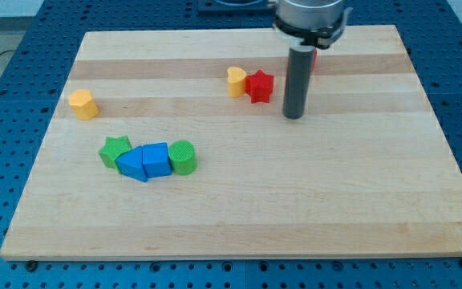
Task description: Place red circle adjacent to red star
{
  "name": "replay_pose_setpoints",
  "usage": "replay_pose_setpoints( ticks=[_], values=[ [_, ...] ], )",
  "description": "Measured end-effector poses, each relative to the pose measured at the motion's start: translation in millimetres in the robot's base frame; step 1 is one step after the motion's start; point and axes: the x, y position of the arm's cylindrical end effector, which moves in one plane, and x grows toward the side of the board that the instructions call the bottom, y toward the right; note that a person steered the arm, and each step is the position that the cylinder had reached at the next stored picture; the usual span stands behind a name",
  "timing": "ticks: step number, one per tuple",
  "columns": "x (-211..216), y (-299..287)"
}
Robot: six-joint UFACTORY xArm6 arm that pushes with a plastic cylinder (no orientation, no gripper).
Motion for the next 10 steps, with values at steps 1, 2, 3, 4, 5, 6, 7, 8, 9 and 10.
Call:
replay_pose_setpoints(
  ticks=[1,2,3,4,5,6,7,8,9,10],
  values=[
    [-22,1],
    [-34,1],
    [-38,1],
    [-48,8],
    [-70,18],
    [-77,11],
    [-84,-12],
    [-104,-26],
    [-127,-40],
    [-158,-31]
  ],
)
